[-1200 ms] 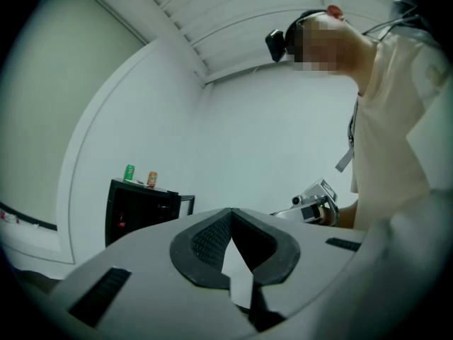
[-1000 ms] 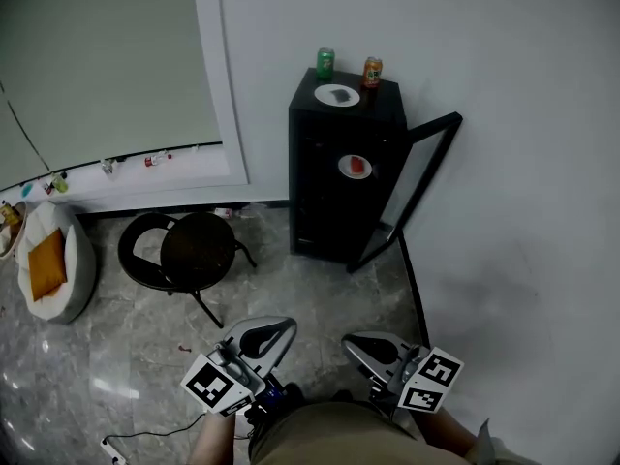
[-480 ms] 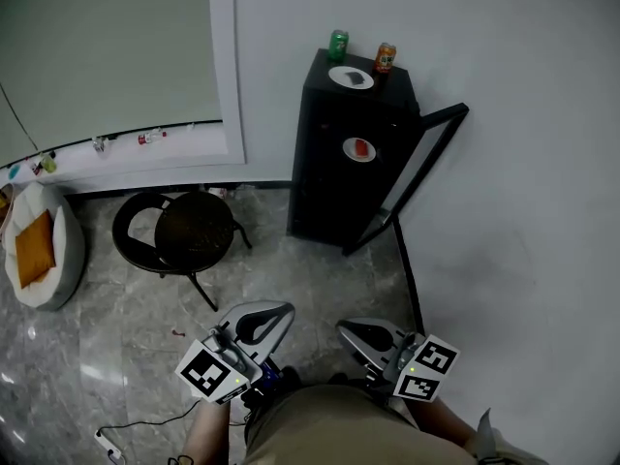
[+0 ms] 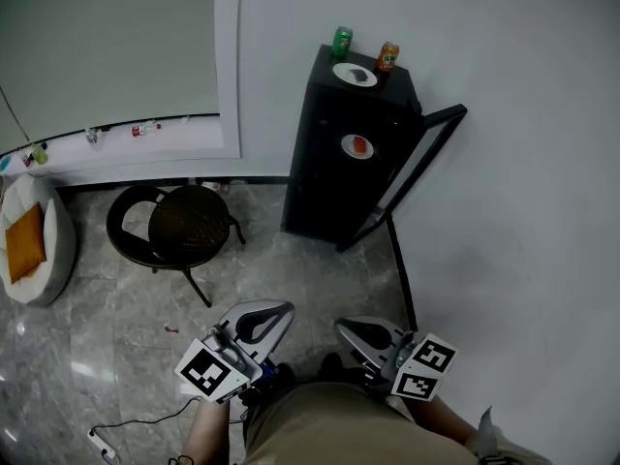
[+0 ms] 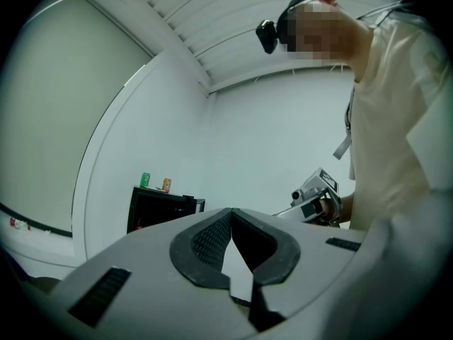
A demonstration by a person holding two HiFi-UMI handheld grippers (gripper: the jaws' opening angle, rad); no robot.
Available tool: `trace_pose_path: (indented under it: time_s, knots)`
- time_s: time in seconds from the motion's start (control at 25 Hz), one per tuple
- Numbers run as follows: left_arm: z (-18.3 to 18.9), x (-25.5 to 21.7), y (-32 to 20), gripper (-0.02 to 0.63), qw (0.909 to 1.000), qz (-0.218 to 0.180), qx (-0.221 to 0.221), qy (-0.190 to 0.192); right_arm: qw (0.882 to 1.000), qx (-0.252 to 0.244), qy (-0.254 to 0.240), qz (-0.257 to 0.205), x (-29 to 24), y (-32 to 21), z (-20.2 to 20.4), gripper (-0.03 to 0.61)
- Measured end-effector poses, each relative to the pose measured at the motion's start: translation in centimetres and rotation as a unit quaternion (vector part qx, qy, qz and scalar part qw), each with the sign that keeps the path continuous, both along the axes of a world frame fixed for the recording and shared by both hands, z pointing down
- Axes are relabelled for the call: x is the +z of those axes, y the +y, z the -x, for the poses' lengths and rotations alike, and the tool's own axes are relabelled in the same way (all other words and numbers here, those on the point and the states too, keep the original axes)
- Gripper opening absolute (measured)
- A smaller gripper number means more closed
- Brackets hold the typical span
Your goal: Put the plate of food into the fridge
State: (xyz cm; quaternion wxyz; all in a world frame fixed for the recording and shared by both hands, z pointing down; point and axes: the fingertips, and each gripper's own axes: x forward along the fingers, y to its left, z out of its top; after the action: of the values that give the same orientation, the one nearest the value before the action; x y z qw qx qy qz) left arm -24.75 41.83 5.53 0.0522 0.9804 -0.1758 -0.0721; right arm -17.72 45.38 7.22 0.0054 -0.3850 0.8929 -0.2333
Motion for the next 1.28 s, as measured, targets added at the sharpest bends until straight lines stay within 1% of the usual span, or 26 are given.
trace_pose_path:
  time_s: [0.24,0.52,0.8,1.08,1.12,1.28]
  knots:
    - [0.2,-0.2,-0.1,0.009,1.0000,0.003,-0.008,-0.004,1.000,-0.019,-0.012,0.009,0.3,-0.5,0.8,0.021]
    - [-1.3,0.0,-0.6,0.009,0.9996,0.009,-0.019,-0.017,0.999,-0.032,-0.036,0.009,0.6,-1.3,-0.5,0.021]
    - [-5.7,-0.5,-2.0,0.009,0.9993,0.008,-0.013,-0.035,0.998,-0.025,-0.062,0.011,0.8,-3.1,-4.5,0.021]
    - [-10.7,-0.6,-4.0,0.009,0.9974,0.018,-0.005,-0.070,0.997,-0.020,-0.077,0.004,0.4,-5.6,-9.7,0.023]
    - [-11.4,-0.8,-4.4,0.009,0.9974,0.016,-0.004,-0.071,0.997,-0.019,-0.079,0.004,0.3,-6.0,-10.5,0.021]
    - [-14.2,-2.5,-5.8,0.009,0.9985,-0.003,-0.003,-0.055,0.997,-0.021,-0.080,0.003,0.3,-7.4,-13.1,0.021]
